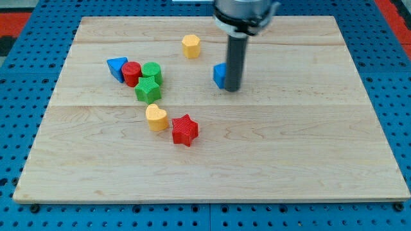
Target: Push the green circle into the blue triangle and red circle
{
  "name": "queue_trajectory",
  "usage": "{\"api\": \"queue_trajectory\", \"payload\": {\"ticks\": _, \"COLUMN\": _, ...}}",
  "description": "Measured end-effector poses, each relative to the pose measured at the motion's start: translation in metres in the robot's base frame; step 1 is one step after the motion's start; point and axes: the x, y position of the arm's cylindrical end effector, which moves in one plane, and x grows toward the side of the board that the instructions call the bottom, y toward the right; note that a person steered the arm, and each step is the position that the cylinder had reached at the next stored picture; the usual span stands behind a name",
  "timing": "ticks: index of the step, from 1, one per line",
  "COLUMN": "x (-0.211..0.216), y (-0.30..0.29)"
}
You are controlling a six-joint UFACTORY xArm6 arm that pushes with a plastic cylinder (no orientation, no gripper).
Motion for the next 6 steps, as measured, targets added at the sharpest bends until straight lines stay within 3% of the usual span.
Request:
{"api": "queue_trajectory", "payload": {"ticks": 2, "x": -0.028, "y": 0.046}}
{"api": "queue_trajectory", "payload": {"ticks": 4, "x": -0.041, "y": -0.038}}
{"api": "queue_trajectory", "payload": {"ticks": 5, "x": -0.041, "y": -0.038}}
{"api": "queue_trajectory", "payload": {"ticks": 6, "x": -0.01, "y": -0.027}}
